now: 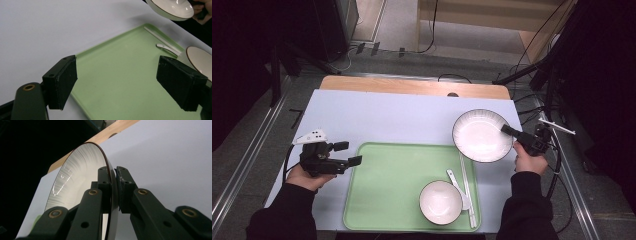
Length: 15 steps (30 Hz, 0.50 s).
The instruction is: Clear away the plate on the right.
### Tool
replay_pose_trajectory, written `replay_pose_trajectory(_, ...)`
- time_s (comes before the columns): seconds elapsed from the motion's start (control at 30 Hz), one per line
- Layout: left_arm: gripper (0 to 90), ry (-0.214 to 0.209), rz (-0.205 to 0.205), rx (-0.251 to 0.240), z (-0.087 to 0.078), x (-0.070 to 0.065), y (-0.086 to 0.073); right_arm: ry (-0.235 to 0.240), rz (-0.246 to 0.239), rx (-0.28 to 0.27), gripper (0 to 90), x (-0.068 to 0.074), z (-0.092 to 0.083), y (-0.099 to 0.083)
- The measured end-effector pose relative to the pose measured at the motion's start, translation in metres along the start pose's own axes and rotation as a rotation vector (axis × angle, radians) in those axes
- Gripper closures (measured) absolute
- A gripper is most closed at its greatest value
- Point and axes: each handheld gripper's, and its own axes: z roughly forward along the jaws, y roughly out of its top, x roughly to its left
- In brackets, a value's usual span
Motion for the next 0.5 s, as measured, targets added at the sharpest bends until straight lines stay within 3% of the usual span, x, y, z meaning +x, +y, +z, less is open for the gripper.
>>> replay_pose_trajectory(0.2, 21.1, 0.024, -0.021, -0.044, 0.002, -0.001, 0.017, 0.031, -0.023, 0.032, 83.6, 0.012, 0.012, -0.001)
replay_pose_trajectory(0.5, 22.4, 0.022, -0.015, -0.051, 0.020, -0.003, 0.040, 0.065, -0.043, 0.062, 83.6, 0.031, 0.029, -0.002)
